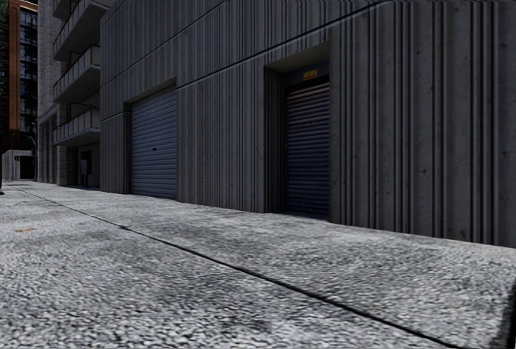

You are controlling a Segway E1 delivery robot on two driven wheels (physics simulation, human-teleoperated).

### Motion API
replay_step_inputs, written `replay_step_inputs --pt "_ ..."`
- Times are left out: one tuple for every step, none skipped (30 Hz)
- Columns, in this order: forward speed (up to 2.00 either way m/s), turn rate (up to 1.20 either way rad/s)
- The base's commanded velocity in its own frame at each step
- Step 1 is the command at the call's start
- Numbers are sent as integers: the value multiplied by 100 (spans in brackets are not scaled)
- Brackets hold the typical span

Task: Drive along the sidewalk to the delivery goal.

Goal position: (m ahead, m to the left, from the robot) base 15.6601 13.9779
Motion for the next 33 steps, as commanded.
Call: replay_step_inputs --pt "51 19" --pt "52 21" --pt "65 22" --pt "80 22" --pt "88 22" --pt "98 22" --pt "119 22" --pt "200 22" --pt "200 22" --pt "200 22" --pt "200 22" --pt "200 22" --pt "200 22" --pt "200 22" --pt "200 22" --pt "200 22" --pt "200 22" --pt "200 22" --pt "200 22" --pt "200 23" --pt "200 24" --pt "200 27" --pt "200 28" --pt "200 29" --pt "200 29" --pt "200 29" --pt "200 29" --pt "200 30" --pt "200 30" --pt "200 32" --pt "200 34" --pt "200 35" --pt "200 38"
